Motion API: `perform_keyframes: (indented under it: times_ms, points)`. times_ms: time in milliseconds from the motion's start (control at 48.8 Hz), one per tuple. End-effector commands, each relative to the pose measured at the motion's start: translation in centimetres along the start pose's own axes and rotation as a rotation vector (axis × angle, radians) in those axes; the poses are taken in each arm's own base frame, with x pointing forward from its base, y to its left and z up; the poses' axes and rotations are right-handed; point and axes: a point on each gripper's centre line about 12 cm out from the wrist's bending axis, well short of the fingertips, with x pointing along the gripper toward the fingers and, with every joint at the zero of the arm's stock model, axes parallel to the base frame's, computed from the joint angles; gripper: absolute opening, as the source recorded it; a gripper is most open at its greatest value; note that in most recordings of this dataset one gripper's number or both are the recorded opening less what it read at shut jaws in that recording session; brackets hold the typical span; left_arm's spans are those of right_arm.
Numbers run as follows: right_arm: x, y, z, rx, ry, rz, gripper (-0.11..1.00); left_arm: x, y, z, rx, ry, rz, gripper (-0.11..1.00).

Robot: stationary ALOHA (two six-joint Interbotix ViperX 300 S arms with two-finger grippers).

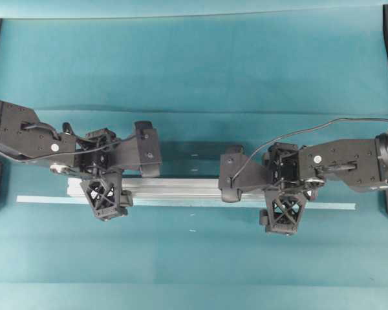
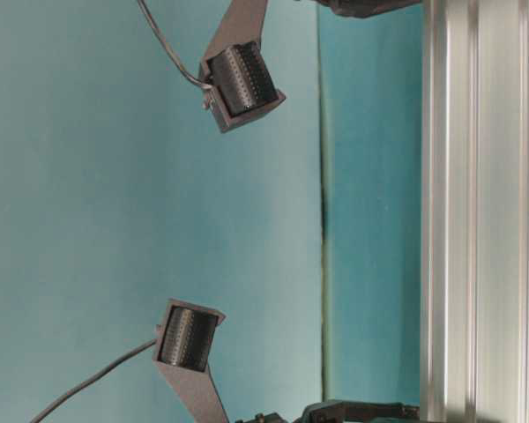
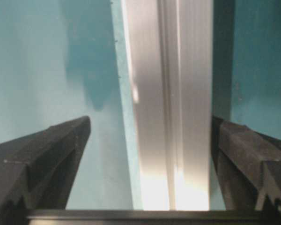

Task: Lift the metal rail with both hands.
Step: 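Open both grippers and pull them outward away from the rail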

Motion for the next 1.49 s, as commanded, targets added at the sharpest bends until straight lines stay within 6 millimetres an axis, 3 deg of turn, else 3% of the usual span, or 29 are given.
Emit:
perform_keyframes:
  times_ms: [0,205,348,512,880,1229,1474]
  points:
    - [0.0,0.1,0.2,0.001,-0.006,0.003,0.99,-0.4,-0.1,0.3,0.007,-0.018,-0.003,0.91]
    - [-0.4,0.0,0.6,-0.006,-0.026,-0.001,0.99,-0.4,-0.2,0.3,0.014,-0.018,-0.004,0.91]
    - [-2.5,-0.3,1.2,0.009,-0.096,0.005,0.99,-1.8,-0.3,0.4,0.014,-0.059,-0.013,0.91]
    - [-6.1,-0.7,1.6,0.024,-0.219,0.013,0.99,-4.7,-0.3,0.2,0.017,-0.132,-0.027,0.91]
    - [-13.9,-1.1,1.1,0.033,-0.514,0.028,0.99,-13.4,-1.0,-0.5,0.034,-0.393,-0.096,0.91]
    - [-18.6,-1.1,-0.1,0.029,-0.817,0.046,0.99,-18.3,-0.6,-1.5,0.03,-0.563,-0.131,0.91]
    - [-22.2,-1.1,-2.6,0.024,-1.019,0.065,0.99,-21.8,-0.3,-2.0,0.03,-0.73,-0.163,0.91]
